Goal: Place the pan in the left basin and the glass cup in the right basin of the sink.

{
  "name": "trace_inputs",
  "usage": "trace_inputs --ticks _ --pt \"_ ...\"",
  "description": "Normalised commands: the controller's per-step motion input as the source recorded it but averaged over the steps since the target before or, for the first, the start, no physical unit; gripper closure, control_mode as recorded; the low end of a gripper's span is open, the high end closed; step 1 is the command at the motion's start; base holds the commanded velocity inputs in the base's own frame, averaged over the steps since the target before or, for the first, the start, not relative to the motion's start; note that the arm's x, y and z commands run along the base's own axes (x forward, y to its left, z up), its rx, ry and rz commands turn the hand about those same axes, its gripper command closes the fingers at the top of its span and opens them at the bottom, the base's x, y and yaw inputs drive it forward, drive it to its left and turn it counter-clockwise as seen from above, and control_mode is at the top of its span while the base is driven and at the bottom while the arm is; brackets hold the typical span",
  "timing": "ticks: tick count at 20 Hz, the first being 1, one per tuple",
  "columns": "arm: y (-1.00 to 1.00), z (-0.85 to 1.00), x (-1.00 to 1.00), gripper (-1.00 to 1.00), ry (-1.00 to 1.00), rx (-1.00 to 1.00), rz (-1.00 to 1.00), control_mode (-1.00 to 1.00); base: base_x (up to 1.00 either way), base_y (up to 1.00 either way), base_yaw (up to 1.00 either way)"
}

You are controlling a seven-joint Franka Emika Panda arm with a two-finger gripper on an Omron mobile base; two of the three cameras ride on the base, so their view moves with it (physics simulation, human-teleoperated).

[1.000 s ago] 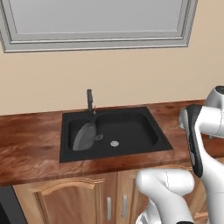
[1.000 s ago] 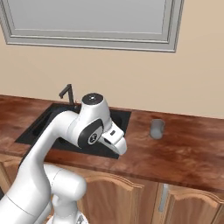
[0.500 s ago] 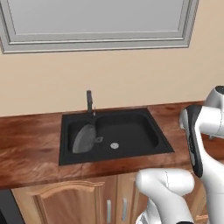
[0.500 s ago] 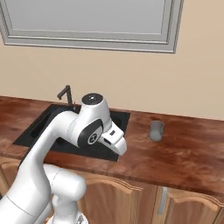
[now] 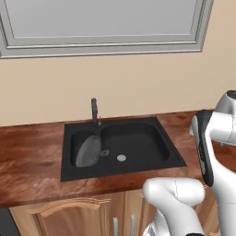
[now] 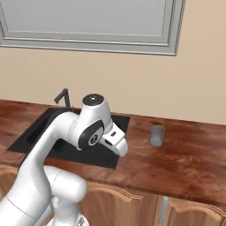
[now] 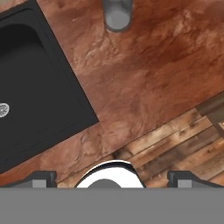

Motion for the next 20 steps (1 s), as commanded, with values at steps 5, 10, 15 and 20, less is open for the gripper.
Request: trace_inputs --ticks 5,10,15,20 --pt "0.00 0.00 0.00 -1.00 0.00 0.00 0.00 1.00 0.30 -0.23 0.00" --pt "0.00 0.00 0.00 -1.00 0.00 0.00 0.00 1.00 0.28 -0.19 0.00" --pt "0.00 0.00 0.00 -1.00 0.00 0.00 0.00 1.00 0.22 -0.14 0.00" --pt "0.00 0.00 0.00 -1.00 0.00 0.00 0.00 1.00 0.02 -0.04 0.00"
